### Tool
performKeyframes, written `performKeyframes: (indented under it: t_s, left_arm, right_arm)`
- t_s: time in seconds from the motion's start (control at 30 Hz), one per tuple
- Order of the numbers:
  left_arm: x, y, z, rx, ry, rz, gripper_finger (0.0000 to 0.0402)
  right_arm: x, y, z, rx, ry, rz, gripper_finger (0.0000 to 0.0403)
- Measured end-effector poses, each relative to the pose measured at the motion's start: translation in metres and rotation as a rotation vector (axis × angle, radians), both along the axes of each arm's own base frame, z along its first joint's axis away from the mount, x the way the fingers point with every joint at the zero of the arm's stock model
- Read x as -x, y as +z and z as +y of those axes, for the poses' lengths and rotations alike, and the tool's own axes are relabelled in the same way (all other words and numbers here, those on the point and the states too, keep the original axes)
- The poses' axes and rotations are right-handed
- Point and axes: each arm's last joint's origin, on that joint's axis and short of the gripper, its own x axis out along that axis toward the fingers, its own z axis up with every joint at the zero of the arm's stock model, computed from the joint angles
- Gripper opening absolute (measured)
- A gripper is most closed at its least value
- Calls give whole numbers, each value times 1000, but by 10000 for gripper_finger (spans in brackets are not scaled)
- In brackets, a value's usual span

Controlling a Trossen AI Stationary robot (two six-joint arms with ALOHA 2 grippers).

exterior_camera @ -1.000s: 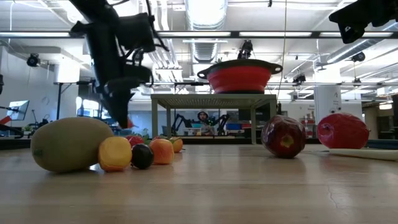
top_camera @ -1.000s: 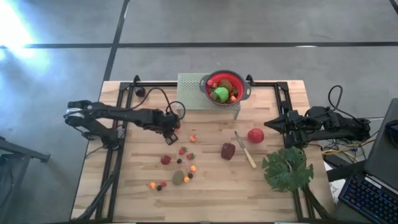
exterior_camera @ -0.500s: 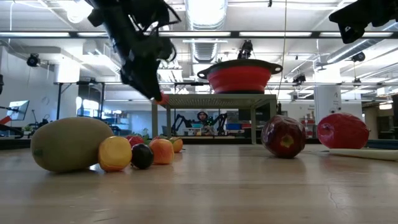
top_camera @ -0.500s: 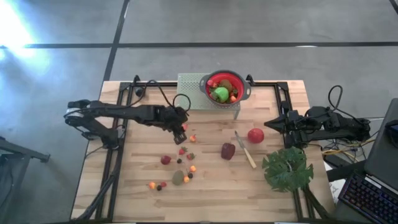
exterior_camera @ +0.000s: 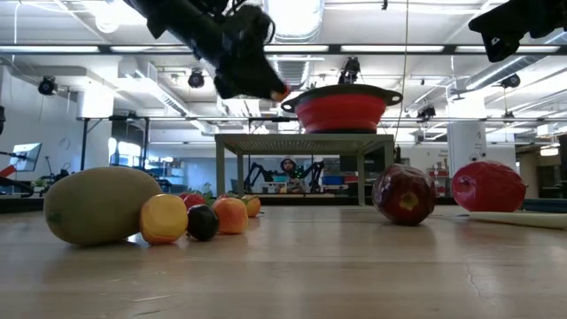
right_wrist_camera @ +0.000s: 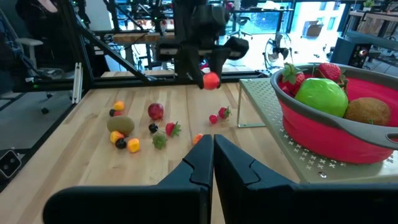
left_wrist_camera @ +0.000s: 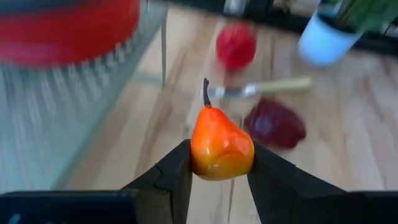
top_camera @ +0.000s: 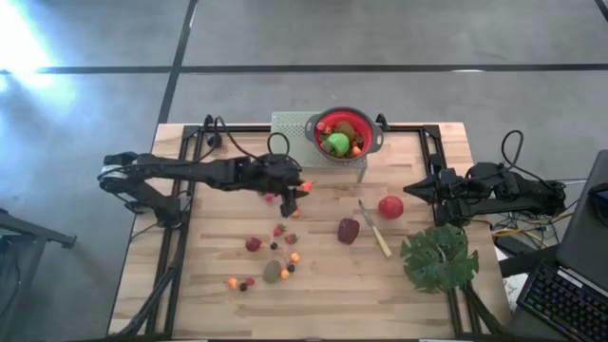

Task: Pick & Place Fruit
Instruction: Put the orange peach into the black strainer bowl on the shelf

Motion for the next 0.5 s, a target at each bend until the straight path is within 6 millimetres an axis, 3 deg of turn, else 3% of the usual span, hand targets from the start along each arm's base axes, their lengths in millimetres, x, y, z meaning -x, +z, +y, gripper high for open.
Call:
performKeyframes:
  t_s: [0.3,0.5]
  left_arm:
    - [-11,31,5,-150,-2,-331,140]
    - [-11,44,12,-344,145,-409,140]
  right_arm:
    - [0,0,0,0,0,1,8]
    - [0,0,0,0,0,0,8]
